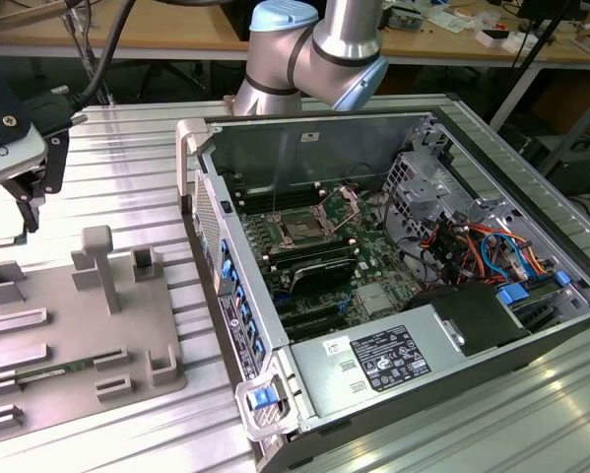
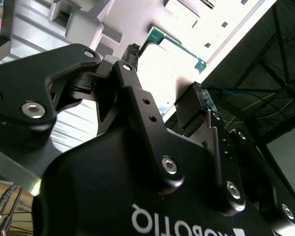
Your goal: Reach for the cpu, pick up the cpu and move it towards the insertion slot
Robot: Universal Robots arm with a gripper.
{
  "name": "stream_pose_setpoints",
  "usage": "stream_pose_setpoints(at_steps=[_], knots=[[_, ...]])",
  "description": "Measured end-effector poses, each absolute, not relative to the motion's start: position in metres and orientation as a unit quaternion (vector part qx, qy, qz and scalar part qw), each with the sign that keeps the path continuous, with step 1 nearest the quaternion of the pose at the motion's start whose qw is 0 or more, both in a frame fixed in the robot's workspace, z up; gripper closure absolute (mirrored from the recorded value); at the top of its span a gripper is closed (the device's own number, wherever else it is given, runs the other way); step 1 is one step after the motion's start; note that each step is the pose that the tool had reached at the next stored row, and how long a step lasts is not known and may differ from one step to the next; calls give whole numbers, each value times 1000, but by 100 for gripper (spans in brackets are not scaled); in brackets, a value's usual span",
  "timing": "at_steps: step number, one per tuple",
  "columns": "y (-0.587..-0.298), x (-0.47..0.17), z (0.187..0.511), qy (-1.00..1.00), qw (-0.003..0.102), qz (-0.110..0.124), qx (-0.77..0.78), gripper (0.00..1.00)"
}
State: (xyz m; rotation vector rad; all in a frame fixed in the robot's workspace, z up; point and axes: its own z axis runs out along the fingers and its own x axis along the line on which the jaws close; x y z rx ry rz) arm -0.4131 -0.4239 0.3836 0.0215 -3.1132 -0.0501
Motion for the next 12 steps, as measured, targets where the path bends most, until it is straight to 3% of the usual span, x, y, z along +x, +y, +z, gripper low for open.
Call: stream_pose_setpoints(at_steps=[12], knots=[[-424, -396, 388, -1000, 14, -16, 6, 45]])
